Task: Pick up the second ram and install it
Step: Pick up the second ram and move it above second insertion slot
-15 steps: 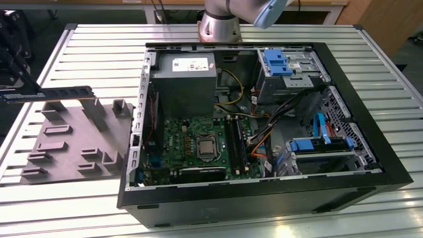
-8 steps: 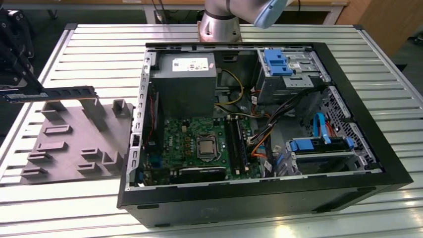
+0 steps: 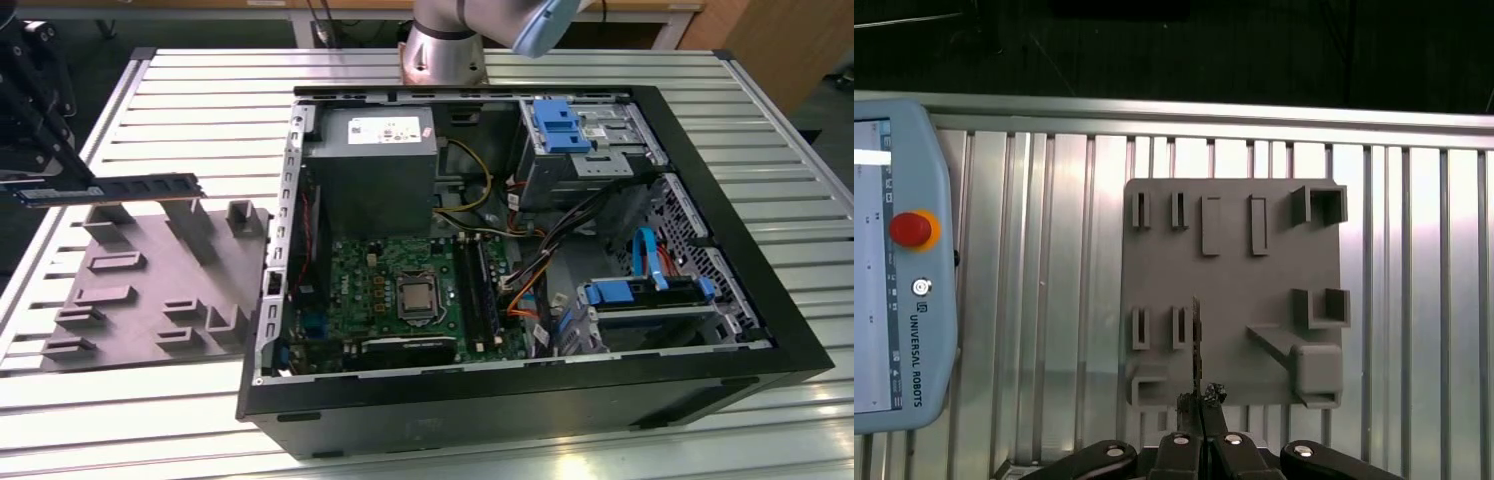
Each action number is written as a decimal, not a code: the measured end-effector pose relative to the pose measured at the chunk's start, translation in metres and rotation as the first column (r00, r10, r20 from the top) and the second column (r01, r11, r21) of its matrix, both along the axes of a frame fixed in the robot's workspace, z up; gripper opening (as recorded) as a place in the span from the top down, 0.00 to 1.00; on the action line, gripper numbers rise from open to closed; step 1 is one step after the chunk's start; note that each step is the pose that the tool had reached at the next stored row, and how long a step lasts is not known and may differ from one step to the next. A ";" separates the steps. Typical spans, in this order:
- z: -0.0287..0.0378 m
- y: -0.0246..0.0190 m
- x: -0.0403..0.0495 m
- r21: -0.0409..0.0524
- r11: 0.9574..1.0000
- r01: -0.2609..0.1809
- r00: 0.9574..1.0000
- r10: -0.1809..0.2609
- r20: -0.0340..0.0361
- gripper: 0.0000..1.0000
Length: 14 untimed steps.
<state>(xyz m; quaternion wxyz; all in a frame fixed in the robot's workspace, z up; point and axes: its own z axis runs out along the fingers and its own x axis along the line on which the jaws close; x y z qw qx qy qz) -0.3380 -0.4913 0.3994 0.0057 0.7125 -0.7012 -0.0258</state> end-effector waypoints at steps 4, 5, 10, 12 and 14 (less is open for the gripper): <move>0.0000 0.0000 0.0025 0.000 1.000 0.000 1.000 0.000 0.000 0.88; 0.0000 0.0000 0.0032 0.000 1.000 0.000 1.000 0.000 0.000 0.88; 0.0000 0.0000 0.0063 0.000 1.000 0.000 1.000 0.000 0.000 0.88; 0.0000 0.0000 0.0076 0.000 1.000 0.000 1.000 0.000 0.000 0.88; 0.0000 0.0000 0.0089 0.000 1.000 0.000 1.000 0.000 0.000 0.88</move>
